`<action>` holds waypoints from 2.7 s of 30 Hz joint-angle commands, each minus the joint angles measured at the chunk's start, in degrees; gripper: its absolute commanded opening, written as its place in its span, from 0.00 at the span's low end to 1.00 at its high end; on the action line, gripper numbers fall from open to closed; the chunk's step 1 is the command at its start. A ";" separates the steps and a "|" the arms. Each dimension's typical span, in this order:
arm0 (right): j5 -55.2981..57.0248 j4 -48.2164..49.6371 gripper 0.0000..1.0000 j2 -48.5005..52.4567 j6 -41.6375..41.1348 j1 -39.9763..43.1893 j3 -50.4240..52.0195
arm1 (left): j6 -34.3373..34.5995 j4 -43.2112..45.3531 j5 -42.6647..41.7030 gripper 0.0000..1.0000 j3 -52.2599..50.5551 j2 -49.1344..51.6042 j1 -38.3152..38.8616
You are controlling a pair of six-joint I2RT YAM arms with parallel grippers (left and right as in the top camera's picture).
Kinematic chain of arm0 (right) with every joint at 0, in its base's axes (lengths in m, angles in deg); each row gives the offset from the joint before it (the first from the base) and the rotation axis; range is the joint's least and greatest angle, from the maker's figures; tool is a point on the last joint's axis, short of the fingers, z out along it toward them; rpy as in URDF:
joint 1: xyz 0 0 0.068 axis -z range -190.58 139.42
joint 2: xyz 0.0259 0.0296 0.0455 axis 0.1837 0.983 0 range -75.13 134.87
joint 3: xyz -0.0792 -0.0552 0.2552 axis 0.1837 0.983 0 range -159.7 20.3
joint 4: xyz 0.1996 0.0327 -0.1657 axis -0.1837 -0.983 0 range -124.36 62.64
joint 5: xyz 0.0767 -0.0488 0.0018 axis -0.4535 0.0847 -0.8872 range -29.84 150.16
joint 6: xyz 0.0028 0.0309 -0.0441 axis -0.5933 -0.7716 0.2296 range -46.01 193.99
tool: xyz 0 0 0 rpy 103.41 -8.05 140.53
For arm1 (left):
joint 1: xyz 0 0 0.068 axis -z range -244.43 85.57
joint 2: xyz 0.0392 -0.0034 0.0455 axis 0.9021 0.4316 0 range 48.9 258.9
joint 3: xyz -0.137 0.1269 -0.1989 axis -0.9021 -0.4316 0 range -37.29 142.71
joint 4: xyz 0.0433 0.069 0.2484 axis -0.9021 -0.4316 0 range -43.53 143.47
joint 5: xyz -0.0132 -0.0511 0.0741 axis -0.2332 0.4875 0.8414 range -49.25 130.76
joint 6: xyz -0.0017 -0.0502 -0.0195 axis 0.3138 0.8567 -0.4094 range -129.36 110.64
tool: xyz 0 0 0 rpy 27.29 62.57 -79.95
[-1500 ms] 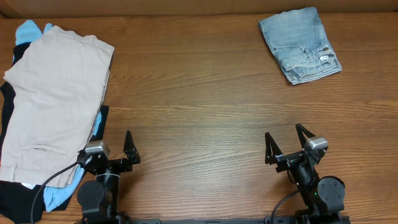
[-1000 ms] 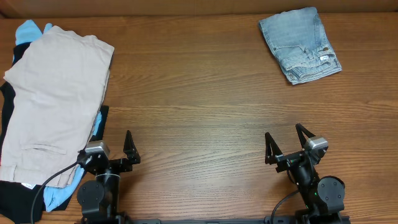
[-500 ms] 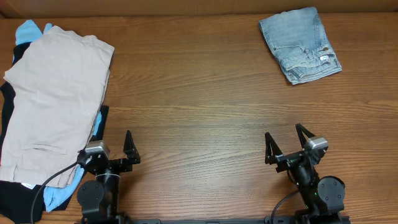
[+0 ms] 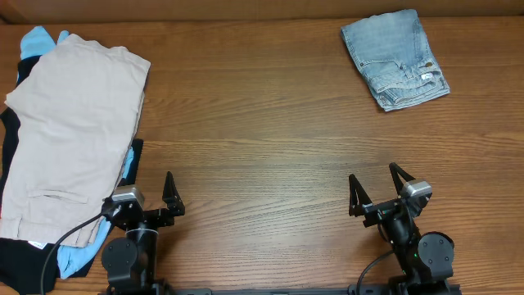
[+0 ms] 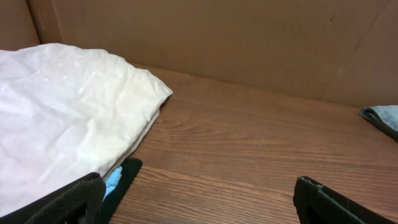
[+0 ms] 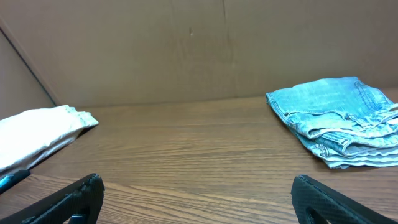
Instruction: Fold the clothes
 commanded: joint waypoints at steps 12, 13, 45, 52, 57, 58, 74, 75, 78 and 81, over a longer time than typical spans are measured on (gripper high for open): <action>0.48 2.49 1.00 -0.68 0.17 0.42 0.57 | -0.66 0.66 1.20 1.00 -0.31 -0.61 -0.42; 0.48 3.58 1.00 -0.68 0.17 0.42 0.57 | -0.66 0.87 0.33 1.00 -0.31 -0.61 -0.42; -7.74 -40.87 1.00 54.07 0.39 0.42 -60.37 | -10.62 -47.84 -0.70 1.00 70.69 64.98 -0.42; -11.89 -41.31 1.00 70.97 -0.04 0.42 -64.72 | -11.76 -49.86 9.03 1.00 73.09 79.03 -0.42; -18.69 -40.19 1.00 78.99 0.00 0.42 -64.70 | -16.76 -49.13 10.47 1.00 73.11 86.90 -1.03; -19.28 -39.95 0.98 80.32 0.00 0.42 -64.70 | -17.03 -48.52 10.73 1.00 73.11 88.56 -1.14; -17.90 -38.40 0.80 85.22 0.17 0.42 -64.61 | -19.17 -34.84 27.65 0.86 73.11 108.50 -1.38; -17.90 -38.25 0.79 85.22 0.15 0.42 -64.61 | -19.15 -34.36 27.71 0.84 73.11 109.04 -1.40; -17.92 -37.75 0.78 85.22 -0.09 0.42 -64.61 | -19.06 -32.72 28.87 0.72 73.11 110.88 -1.42; -17.90 -37.16 0.78 85.22 -1.57 0.42 -64.61 | -18.99 -31.15 29.29 0.54 73.11 111.38 -1.53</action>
